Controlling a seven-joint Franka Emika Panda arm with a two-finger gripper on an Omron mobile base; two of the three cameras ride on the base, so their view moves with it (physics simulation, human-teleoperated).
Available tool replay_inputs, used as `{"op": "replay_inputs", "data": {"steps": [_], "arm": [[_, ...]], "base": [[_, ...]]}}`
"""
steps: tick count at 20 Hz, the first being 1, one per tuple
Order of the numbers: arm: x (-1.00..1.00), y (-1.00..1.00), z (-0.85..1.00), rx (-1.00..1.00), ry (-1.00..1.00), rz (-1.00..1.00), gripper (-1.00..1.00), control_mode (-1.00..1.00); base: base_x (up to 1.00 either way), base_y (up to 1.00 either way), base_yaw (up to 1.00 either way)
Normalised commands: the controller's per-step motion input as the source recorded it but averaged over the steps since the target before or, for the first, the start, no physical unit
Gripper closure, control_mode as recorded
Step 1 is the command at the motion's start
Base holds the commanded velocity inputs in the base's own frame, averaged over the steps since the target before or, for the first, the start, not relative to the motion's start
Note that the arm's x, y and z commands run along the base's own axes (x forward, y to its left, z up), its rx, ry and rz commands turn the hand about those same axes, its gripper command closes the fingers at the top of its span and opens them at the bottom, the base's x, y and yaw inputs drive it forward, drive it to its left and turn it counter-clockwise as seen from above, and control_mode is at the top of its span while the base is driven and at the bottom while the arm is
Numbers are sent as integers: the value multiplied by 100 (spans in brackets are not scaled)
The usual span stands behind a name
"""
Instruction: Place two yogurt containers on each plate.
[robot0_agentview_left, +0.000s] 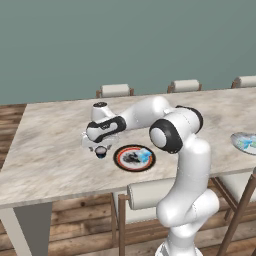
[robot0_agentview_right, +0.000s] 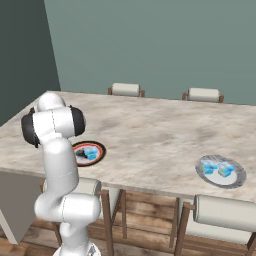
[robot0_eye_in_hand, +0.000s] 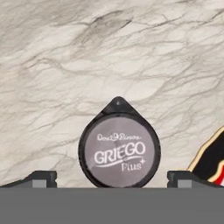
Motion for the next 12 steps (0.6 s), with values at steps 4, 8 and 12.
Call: {"op": "replay_inputs", "data": {"steps": [4, 8, 12], "arm": [[0, 0, -36, 0, 2, 0, -100, -100], [0, 0, -24, 0, 0, 0, -100, -100], [0, 0, -2, 0, 0, 0, -100, -100]], "base": [[0, 0, 0], [0, 0, 0], [0, 0, 0]]}}
